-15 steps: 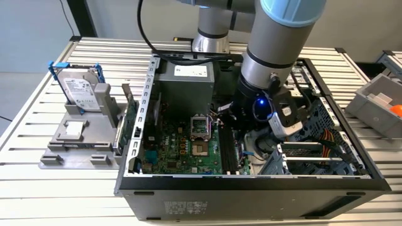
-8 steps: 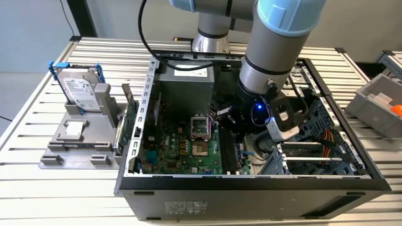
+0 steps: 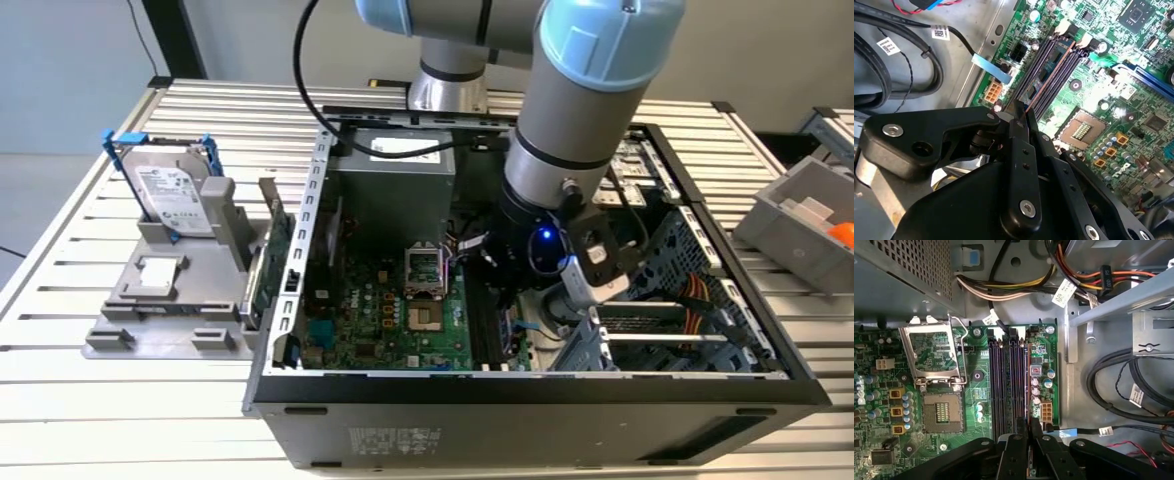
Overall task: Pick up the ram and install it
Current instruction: 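Insert the ram into the slot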
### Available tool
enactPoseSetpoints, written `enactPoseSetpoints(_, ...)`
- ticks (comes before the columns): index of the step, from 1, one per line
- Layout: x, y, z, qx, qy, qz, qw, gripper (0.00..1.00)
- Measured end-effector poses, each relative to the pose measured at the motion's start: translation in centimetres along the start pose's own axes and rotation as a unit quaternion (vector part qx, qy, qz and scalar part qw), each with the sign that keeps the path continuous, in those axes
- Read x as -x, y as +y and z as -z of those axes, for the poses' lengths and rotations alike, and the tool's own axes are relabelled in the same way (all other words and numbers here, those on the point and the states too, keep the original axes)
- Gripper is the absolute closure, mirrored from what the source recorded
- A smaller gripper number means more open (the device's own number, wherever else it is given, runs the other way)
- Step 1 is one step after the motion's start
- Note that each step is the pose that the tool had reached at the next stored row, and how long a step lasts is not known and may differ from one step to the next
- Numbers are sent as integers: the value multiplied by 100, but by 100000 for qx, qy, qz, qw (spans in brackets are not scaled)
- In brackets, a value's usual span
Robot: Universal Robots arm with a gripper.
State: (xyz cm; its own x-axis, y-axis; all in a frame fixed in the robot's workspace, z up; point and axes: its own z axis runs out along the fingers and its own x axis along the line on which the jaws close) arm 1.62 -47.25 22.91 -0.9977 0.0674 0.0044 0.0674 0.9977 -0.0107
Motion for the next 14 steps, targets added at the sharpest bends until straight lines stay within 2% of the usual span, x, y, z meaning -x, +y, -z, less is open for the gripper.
enactPoseSetpoints(14,-5,30,-62,-16,-1,440,99999,100)
